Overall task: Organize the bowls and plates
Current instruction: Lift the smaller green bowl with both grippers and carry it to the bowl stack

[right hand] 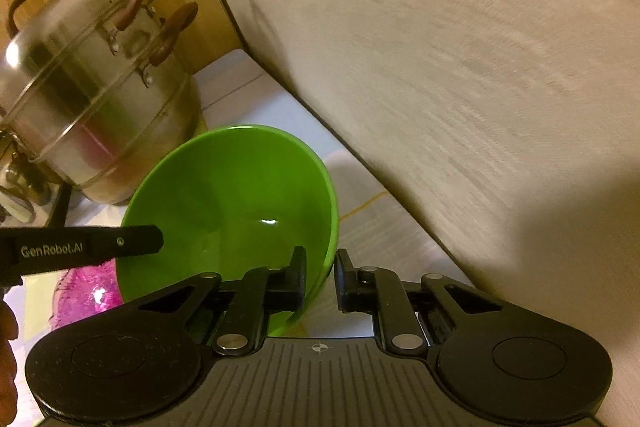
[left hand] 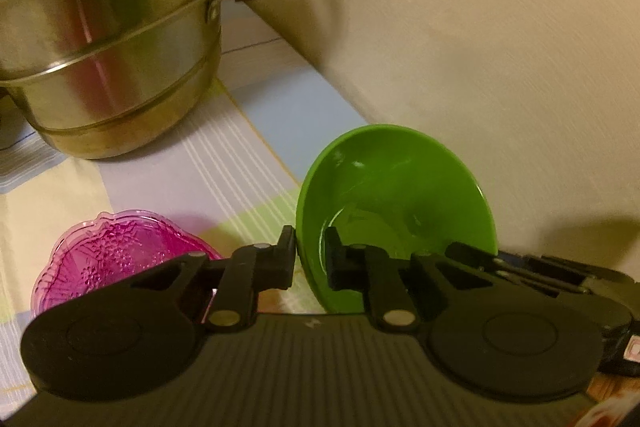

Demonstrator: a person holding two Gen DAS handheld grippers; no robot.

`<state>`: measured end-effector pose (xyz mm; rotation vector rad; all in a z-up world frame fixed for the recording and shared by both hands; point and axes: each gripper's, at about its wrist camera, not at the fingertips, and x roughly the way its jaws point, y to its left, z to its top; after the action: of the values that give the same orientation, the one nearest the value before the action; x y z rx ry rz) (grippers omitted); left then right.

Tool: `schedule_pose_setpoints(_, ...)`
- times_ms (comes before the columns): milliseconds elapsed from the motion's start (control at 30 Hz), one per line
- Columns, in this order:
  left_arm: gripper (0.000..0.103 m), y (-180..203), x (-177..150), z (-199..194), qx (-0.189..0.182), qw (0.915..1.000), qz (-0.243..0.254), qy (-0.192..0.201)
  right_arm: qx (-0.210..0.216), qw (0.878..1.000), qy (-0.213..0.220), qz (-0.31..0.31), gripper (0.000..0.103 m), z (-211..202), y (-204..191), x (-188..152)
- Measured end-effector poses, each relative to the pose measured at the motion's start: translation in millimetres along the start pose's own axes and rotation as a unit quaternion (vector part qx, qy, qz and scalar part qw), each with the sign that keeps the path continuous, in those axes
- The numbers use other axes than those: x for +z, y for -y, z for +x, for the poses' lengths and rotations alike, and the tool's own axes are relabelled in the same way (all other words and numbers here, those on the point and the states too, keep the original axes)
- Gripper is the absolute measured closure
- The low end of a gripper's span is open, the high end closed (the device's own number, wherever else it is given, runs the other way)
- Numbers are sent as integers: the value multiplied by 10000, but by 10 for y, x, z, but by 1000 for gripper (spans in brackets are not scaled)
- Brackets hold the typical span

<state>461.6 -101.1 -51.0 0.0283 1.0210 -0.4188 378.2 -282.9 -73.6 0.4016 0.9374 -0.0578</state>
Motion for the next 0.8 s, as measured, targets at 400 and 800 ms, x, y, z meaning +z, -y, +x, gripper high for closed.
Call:
schedule_pose_setpoints(400, 90, 322, -290, -710, -80, 9995, -130, 261, 13, 9997, 197, -157, 89, -776, -29, -139)
schedule_pose_setpoints(800, 90, 602, -831, -1519, -99, 9978, -278, 595, 49, 9980, 440, -445, 89, -1734, -150, -509)
